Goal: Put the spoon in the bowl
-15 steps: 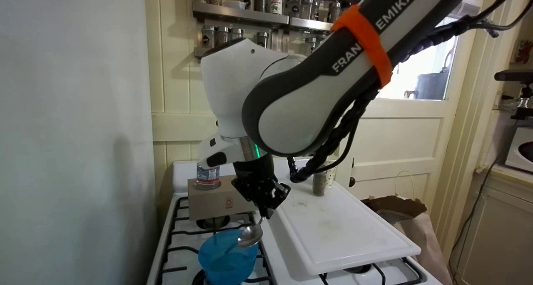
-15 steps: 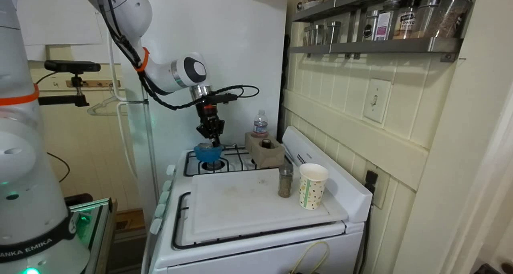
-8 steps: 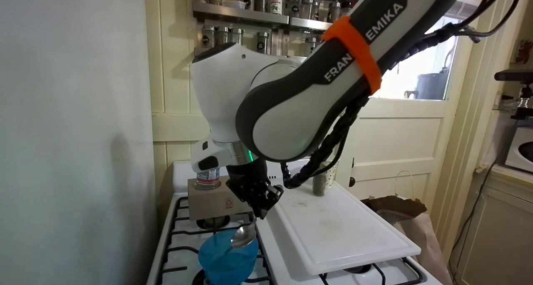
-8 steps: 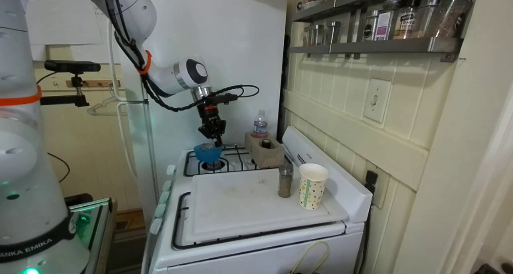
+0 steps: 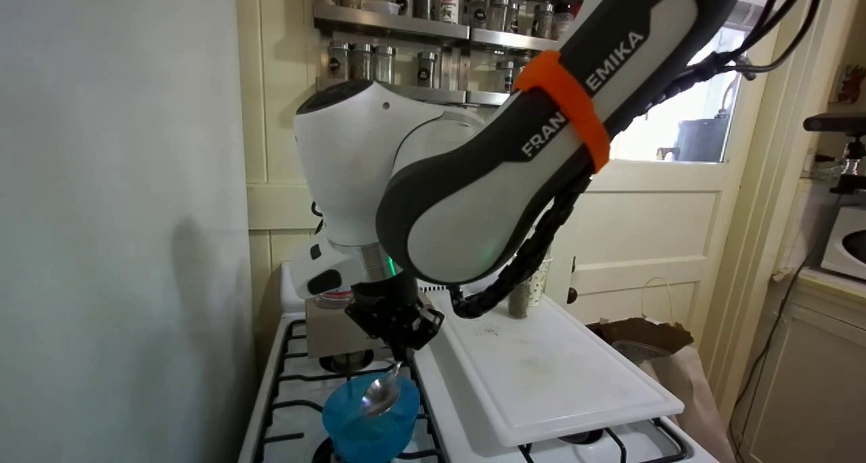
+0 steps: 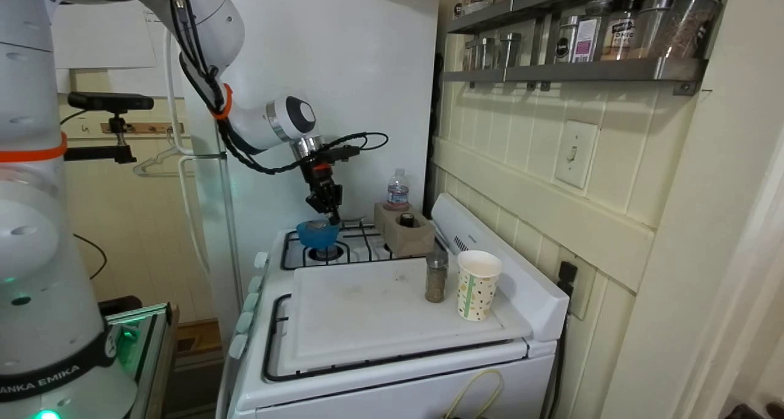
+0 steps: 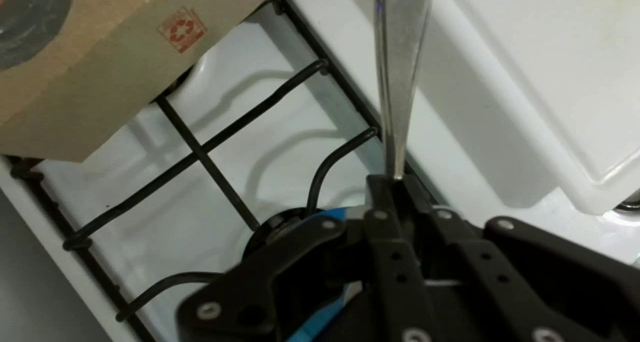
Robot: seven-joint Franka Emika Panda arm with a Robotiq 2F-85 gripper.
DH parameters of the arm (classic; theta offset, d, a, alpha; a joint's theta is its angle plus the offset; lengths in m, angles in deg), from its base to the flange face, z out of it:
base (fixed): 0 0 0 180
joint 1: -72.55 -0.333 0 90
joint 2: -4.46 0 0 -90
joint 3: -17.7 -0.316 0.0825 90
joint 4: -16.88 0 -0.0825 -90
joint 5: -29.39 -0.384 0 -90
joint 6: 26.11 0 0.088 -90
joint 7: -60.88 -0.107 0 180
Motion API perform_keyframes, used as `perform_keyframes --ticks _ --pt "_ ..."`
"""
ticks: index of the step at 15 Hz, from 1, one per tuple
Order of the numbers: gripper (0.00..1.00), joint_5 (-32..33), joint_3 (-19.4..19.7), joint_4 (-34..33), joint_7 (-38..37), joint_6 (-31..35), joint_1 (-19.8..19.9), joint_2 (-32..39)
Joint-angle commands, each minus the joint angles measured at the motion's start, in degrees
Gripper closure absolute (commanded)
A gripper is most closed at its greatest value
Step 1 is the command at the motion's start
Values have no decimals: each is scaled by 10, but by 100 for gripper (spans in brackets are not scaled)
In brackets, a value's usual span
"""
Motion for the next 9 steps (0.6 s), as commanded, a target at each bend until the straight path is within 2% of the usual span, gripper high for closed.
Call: perform_keyframes --ticks 1,9 --pt "98 25 -5 -13 21 10 -7 18" --pt "98 32 -16 -25 85 -4 -21 51"
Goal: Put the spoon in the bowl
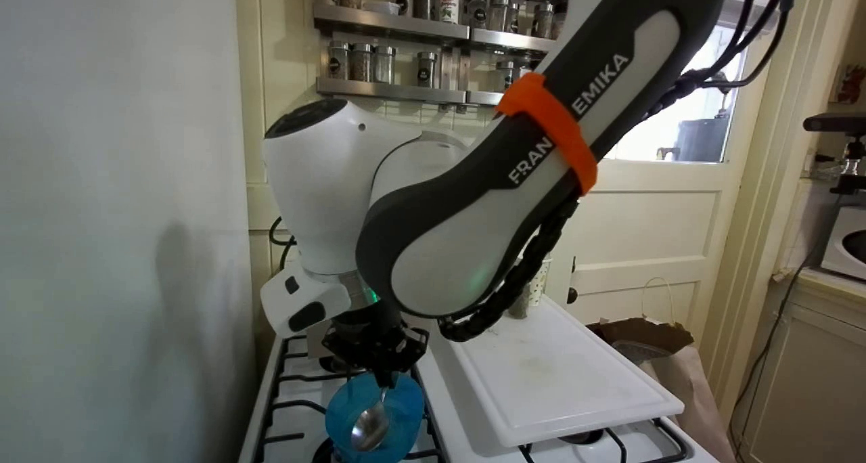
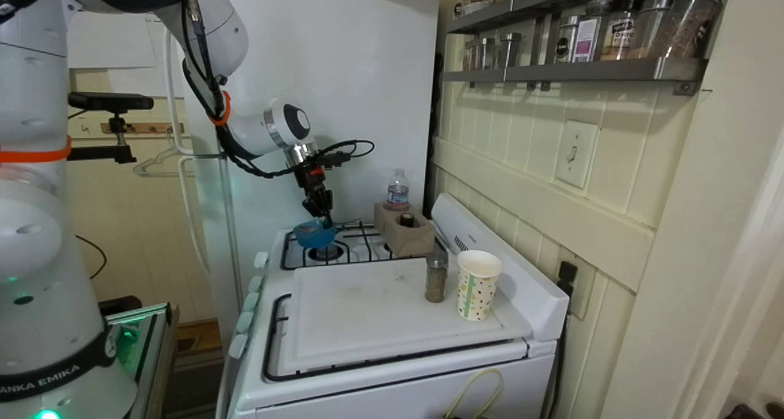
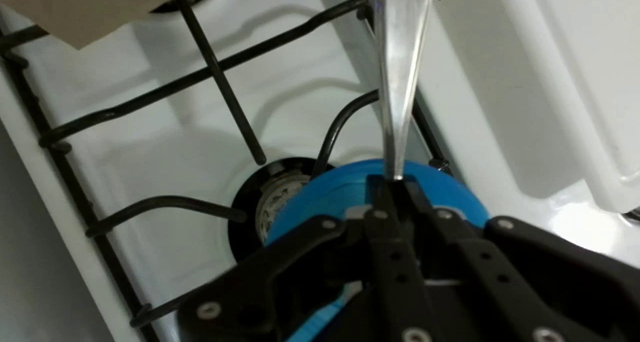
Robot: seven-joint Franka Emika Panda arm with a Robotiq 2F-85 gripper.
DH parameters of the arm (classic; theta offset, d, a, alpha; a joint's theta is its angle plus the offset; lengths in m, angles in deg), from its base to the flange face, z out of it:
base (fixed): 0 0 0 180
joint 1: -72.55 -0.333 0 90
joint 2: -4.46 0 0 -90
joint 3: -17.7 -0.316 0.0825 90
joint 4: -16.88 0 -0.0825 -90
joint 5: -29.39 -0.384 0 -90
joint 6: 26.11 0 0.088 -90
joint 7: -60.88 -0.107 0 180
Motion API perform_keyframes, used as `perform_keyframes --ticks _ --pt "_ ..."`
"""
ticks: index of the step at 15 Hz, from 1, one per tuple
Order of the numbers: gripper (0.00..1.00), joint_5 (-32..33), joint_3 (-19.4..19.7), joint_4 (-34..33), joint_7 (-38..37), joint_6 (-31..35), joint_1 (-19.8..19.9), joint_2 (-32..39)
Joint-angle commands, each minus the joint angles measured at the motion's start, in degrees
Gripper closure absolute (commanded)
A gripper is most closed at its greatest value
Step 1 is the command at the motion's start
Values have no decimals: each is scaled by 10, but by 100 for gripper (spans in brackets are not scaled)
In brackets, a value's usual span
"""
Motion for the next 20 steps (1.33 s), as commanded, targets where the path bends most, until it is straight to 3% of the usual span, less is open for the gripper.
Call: perform_keyframes --ticks 1,15,16,17,20 --pt "98 20 -1 -15 21 -10 -6 20" --pt "98 49 9 -24 23 -56 -4 26" --pt "65 45 8 -26 24 -57 -3 28" --pt "64 44 8 -27 23 -56 -4 29" --pt "44 28 3 -29 31 -38 0 29"
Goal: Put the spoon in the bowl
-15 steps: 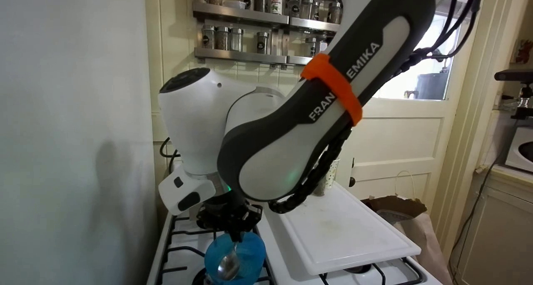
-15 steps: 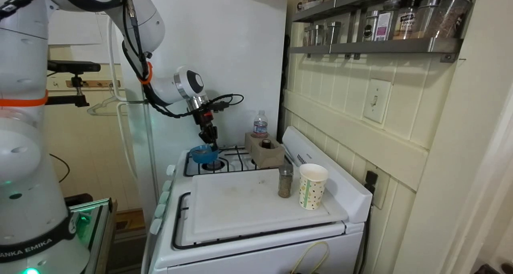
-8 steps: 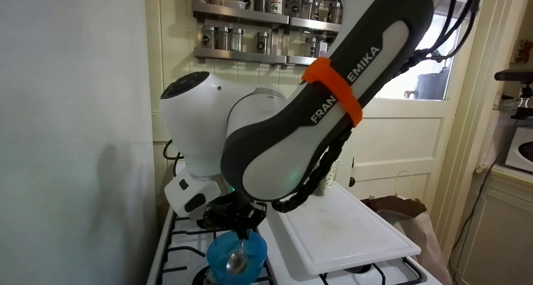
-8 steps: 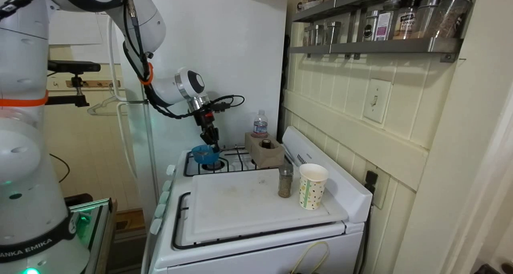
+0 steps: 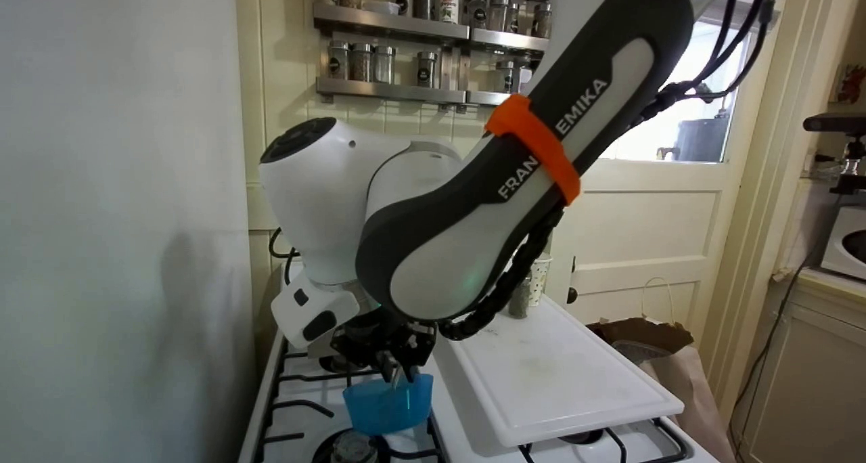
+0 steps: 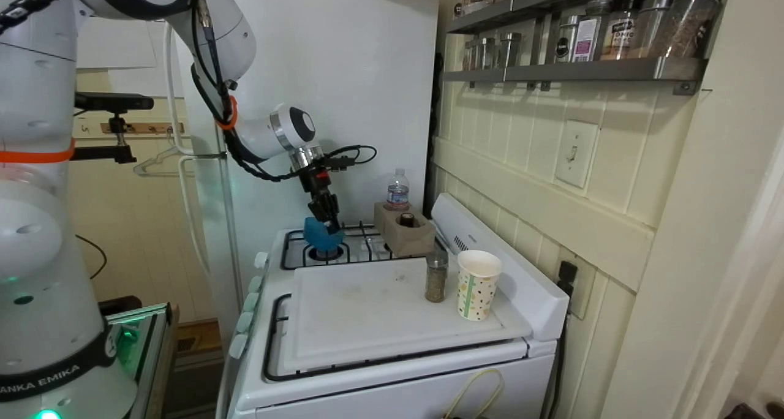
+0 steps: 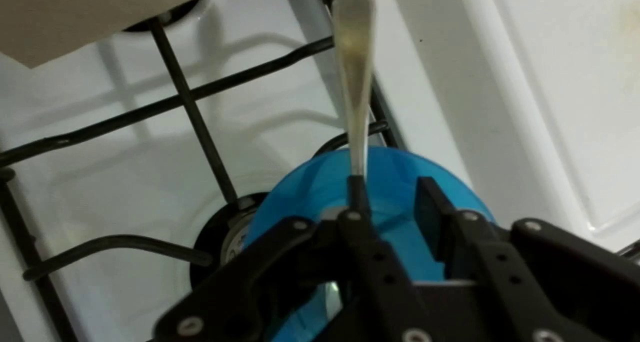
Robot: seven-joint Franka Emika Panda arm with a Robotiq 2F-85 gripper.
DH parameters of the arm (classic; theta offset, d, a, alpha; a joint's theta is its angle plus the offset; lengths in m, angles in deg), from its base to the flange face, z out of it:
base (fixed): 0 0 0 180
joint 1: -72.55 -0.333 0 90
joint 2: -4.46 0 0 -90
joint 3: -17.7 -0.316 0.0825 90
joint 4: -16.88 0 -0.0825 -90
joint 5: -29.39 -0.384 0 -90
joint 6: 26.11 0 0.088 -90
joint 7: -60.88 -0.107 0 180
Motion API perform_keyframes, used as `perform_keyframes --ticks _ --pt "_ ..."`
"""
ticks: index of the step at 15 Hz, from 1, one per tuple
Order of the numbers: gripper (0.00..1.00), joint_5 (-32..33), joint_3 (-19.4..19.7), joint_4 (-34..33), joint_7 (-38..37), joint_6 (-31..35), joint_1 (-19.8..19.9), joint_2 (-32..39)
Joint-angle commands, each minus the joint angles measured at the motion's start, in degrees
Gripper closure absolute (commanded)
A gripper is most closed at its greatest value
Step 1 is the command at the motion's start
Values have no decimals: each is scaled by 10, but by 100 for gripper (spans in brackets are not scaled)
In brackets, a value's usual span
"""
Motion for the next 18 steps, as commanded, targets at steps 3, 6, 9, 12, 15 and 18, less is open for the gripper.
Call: perform_keyframes --ticks 3,6,9,12,15,18 --pt "20 -23 -11 -10 9 18 2 1" --pt "0 -27 -14 -14 1 24 0 -8" --pt "0 -43 -10 -15 -47 9 0 -30" --pt "0 -62 9 29 -95 17 25 -97" --pt "0 -105 33 98 -116 29 50 -186" --pt "0 -157 60 158 -132 12 61 -281"
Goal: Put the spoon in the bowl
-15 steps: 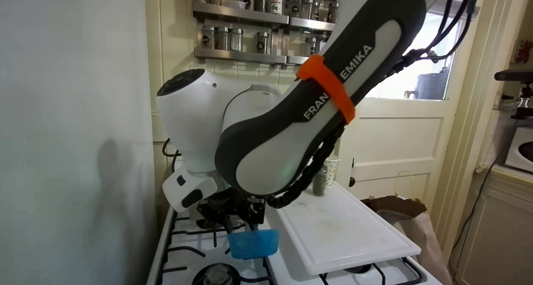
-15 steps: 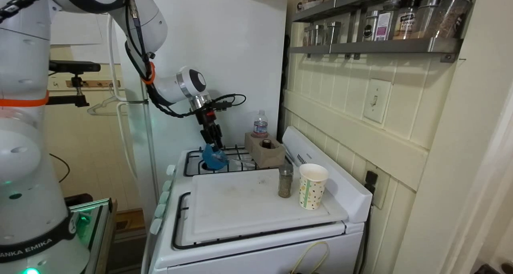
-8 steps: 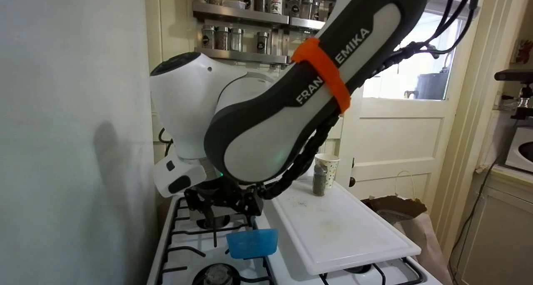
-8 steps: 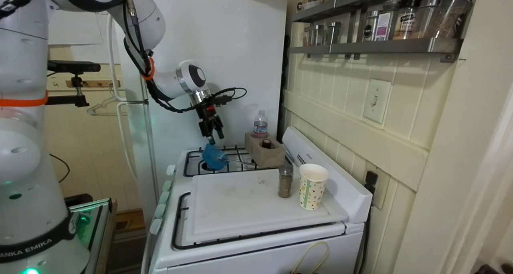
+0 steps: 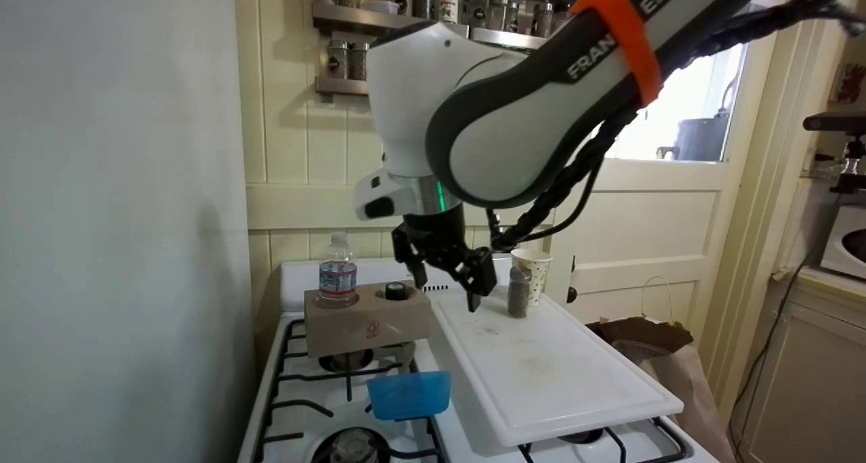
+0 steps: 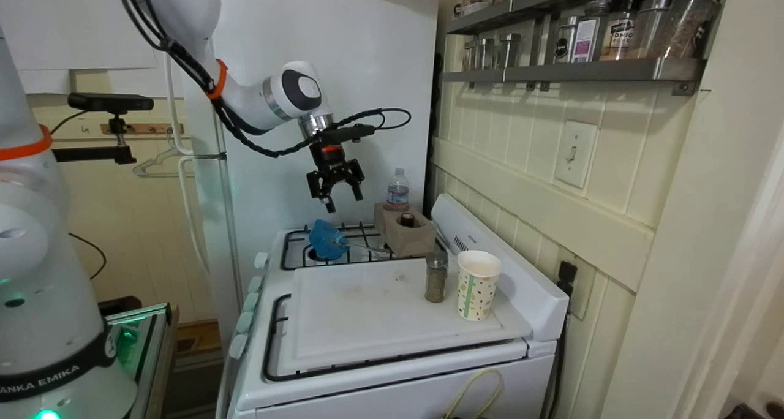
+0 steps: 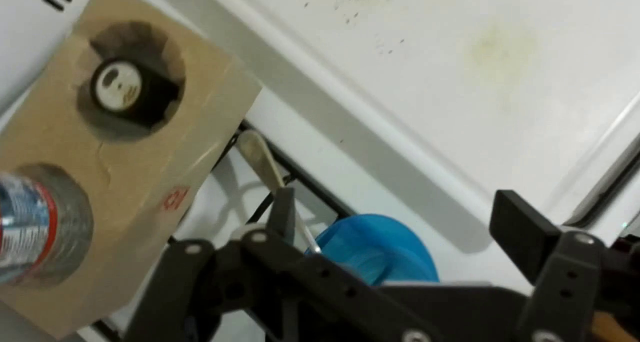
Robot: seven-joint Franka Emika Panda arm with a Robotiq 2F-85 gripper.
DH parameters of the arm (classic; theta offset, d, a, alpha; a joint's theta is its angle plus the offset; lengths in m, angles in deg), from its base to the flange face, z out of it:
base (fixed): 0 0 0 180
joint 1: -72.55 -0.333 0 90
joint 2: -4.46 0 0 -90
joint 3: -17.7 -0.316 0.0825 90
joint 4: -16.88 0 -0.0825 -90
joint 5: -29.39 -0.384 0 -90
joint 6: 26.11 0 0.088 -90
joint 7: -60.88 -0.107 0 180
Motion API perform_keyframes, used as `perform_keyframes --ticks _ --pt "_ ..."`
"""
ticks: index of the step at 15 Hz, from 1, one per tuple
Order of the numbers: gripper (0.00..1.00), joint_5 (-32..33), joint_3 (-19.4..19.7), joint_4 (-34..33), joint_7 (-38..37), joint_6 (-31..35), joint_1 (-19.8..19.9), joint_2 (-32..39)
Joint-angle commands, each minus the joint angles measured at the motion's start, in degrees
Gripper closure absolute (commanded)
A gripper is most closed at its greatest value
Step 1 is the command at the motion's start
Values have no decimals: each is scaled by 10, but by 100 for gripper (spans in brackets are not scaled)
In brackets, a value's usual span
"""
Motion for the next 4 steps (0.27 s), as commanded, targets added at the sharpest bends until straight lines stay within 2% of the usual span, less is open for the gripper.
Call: perform_keyframes --ticks 1,2,3,4 --pt "0 -66 27 106 -29 -5 8 -145" --pt "0 -81 34 120 -38 -16 7 -177" --pt "0 -48 31 63 -19 -5 6 -96" --pt "0 -57 38 80 -23 -9 5 -125"
